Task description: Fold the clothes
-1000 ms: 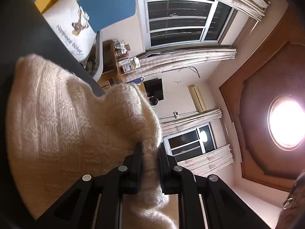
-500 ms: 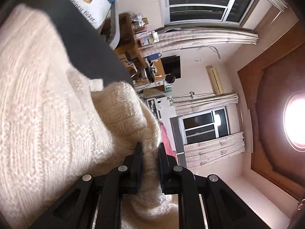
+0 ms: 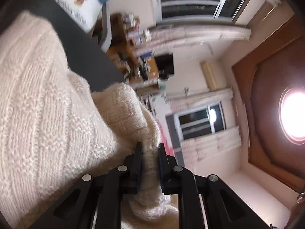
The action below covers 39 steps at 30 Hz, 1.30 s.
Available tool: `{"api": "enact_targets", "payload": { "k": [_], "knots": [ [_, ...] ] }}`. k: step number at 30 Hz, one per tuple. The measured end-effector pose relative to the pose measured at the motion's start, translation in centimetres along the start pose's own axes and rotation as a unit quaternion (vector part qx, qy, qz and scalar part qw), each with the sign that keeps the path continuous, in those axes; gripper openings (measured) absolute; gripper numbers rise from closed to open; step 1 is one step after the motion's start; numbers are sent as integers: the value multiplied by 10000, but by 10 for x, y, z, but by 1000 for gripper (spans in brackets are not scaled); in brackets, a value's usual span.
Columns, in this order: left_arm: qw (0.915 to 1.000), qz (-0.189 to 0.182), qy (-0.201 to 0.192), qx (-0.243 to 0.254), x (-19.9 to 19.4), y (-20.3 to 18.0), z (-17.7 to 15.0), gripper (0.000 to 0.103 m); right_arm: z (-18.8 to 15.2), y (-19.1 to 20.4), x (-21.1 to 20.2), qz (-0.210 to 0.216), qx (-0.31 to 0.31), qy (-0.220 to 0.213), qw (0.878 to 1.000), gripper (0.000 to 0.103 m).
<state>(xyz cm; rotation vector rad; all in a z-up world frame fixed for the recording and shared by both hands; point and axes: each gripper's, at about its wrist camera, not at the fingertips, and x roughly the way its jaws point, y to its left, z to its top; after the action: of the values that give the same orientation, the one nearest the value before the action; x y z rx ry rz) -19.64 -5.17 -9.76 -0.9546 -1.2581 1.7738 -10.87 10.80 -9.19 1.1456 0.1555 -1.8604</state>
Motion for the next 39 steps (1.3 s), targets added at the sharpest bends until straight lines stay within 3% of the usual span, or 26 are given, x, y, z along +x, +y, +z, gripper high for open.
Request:
{"api": "enact_targets", "payload": {
  "k": [5,11,15,20,24,28,30,33,36,39],
  "knots": [
    [9986,367,358,-98,21,21,-1,14,-14,-2,-15,63,125,-396,9991,103],
    [9956,677,640,118,44,13,-6,20,-36,4,-40,163,190,-381,9990,103],
    [9974,522,494,-106,38,16,-8,24,-55,4,-51,178,399,-425,9981,103],
    [9977,601,324,-3,9,3,-12,29,-68,6,-65,129,496,-376,9980,103],
    [9919,1203,-116,393,-53,-10,-24,32,-81,12,-93,101,472,-403,9980,103],
    [9799,1815,-570,595,-108,-6,-40,34,-90,26,-125,418,326,-721,9960,103],
    [9736,2033,-619,832,-122,-8,-49,34,-60,36,-109,792,366,-921,9919,103],
    [9624,2238,-408,1485,-115,-20,-61,34,-10,11,-74,1368,805,-997,9823,103],
    [9495,2425,-66,1992,-87,-25,-70,34,35,-12,-29,1300,1269,-997,9783,103],
    [9446,2452,271,2165,-58,-25,-75,34,50,-26,-25,1178,1637,-1048,9738,103]
  ]
}}
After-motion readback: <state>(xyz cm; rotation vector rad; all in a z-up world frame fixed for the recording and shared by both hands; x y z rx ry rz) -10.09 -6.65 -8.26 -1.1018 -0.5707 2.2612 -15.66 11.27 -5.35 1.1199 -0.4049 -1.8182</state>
